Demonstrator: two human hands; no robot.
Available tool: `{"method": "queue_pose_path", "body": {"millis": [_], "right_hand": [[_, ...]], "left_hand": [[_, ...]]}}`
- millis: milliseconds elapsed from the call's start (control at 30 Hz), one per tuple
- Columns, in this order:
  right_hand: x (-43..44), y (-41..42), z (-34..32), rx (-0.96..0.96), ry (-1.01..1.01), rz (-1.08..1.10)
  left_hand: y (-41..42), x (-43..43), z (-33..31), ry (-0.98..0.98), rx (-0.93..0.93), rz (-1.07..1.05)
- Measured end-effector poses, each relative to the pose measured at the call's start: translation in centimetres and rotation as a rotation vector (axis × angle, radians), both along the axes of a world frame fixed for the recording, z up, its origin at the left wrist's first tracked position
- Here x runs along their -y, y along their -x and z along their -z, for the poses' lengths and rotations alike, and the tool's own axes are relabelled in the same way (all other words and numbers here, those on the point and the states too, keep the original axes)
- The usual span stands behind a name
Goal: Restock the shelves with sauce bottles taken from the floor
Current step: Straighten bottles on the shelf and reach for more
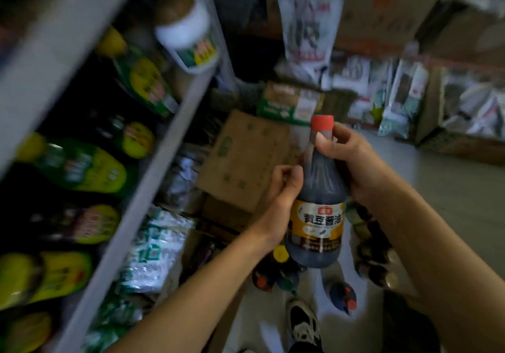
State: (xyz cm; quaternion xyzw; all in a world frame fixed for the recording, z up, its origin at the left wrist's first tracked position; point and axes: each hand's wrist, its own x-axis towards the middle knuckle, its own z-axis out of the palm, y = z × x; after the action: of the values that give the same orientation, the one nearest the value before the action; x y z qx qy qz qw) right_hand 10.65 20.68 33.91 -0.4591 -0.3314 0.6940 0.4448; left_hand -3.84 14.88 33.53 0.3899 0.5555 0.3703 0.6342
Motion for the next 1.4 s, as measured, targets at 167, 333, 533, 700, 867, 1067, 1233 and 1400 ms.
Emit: {"method": "queue_pose_path", "body": {"millis": [167, 333, 533, 700, 867, 1067, 1233, 1400], "right_hand": [[-5.7, 4.4, -19.9, -0.116, -0.150, -0.081], [-5.5, 8.7, -36.1, -0.138, -0.250, -0.129], [-0.7, 11.9, -47.3, -0.148, -0.262, -0.180], [3.3, 14.2, -51.4, -0.074, -0.268, -0.267], [5.3, 16.5, -53.1, -0.051, -0.275, -0.335], [6.8, 17.6, -54.8, -0.028, -0.261, -0.387], [7.1, 17.5, -55.5, -0.003, -0.252, -0.383], [7.0, 16.7, -55.6, 0.052, -0.258, -0.349]], "left_hand": [[2.8, -4.7, -17.9, -0.294, -0.033, -0.214], [6.2, -4.0, -33.2, -0.430, -0.137, -0.338], [8.3, 1.1, -43.5, -0.417, -0.192, -0.447], [9.2, 5.7, -46.8, -0.387, -0.186, -0.577], [10.3, 8.4, -48.8, -0.419, -0.156, -0.698], [11.1, 10.1, -50.6, -0.391, -0.167, -0.752], [11.0, 10.4, -51.2, -0.379, -0.147, -0.729], [10.6, 10.2, -51.3, -0.339, -0.085, -0.705]]}}
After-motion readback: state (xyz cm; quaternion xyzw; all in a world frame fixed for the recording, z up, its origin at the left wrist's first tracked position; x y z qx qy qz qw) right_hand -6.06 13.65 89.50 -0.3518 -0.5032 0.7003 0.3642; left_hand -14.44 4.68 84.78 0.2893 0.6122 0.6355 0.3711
